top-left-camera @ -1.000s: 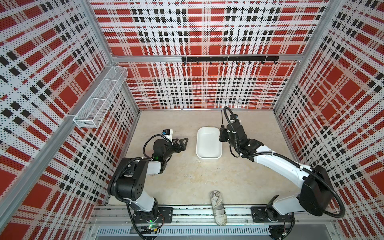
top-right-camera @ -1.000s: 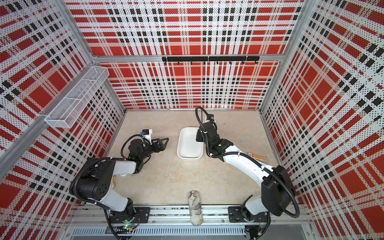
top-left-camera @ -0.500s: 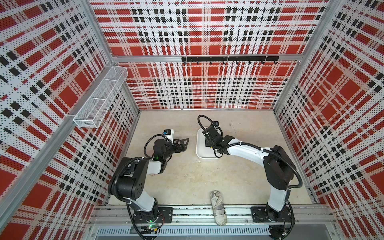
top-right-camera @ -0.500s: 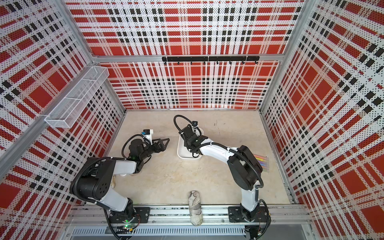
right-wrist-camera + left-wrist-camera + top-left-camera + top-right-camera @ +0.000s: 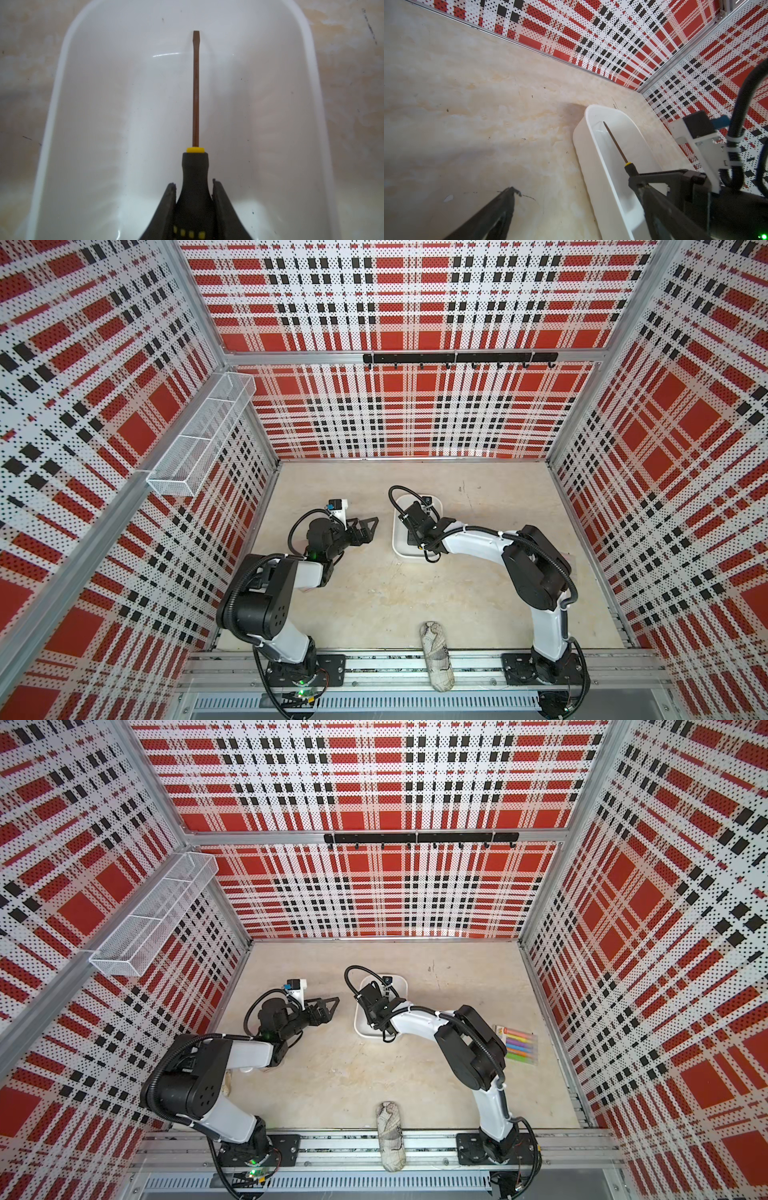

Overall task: Put the screwdriver in the bin
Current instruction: 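Carry the screwdriver with the right gripper over the white bin, then lower the screwdriver into the bin and open the right gripper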

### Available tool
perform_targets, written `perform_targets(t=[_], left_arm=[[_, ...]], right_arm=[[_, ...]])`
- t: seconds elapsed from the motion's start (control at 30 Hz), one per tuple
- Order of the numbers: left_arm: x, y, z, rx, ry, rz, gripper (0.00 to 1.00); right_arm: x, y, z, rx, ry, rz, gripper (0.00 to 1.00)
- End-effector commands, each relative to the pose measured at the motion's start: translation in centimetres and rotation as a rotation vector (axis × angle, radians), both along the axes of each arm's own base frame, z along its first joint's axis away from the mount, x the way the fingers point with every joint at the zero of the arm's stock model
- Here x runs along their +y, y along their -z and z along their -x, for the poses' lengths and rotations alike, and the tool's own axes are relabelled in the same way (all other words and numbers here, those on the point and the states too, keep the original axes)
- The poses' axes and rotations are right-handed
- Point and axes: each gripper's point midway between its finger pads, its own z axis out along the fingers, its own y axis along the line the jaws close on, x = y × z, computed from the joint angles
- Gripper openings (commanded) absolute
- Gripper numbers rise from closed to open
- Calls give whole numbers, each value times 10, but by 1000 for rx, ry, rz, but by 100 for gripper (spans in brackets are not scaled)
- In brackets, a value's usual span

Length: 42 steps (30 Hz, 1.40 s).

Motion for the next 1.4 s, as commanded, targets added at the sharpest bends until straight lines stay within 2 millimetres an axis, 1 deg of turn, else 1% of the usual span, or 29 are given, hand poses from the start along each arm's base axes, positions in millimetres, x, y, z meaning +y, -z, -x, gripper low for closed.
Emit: perform_targets(t=[0.0,0.07,0.17,0.23,0.3,0.43,0.47,0.53,0.6,0.67,0.8,0.97,1.0,1.07,1.17,1.23,1.3,1.37], left_arm=[[-2,-4,-4,-20,12,-5,98],[-2,-4,-4,-20,12,-6,98],[-2,-4,-4,-18,12,-9,98],[-2,-2,-4,-14,11,-11,98],[-2,-2,-4,-13,10,-11,98],[-2,-2,-4,-14,11,-10,98],[-2,-2,-4,-14,11,-11,98],[-2,-2,-4,-13,11,-10,98],[-2,-1,-4,-9,12,-9,98],[-2,-2,-4,-12,11,-8,98],[-1,-7,-3,-21,8,-9,98],[2,-13,-4,-26,-4,-29,98],[3,-15,-4,-28,-7,-34,98],[4,-17,-4,-29,-12,-46,98],[9,-24,-4,-35,-32,-55,98],[12,-29,-5,-58,-41,-87,98],[21,-35,-5,-74,-78,-110,98],[31,-42,-6,-92,-122,-135,98]], right_arm=[[8,6,-2,10,7,-10,0],[9,10,-2,16,5,-6,1],[10,15,-2,23,3,-1,7],[10,17,-2,28,2,0,14],[10,18,-2,31,3,4,18],[12,16,-3,29,-6,0,30],[12,14,-3,28,-9,-1,35],[12,10,-4,23,-9,3,50],[12,4,-4,17,-13,3,58],[12,-5,-5,7,-17,3,62],[11,-34,-2,-8,-45,2,67],[0,-73,4,-32,-108,11,69],[-3,-81,5,-37,-129,15,69],[-12,-91,10,-28,-167,20,69],[-33,-105,18,-34,-204,29,69],[-53,-112,22,-57,-244,69,69],[-81,-118,24,-100,-258,130,69],[-104,-123,26,-160,-274,183,70]])
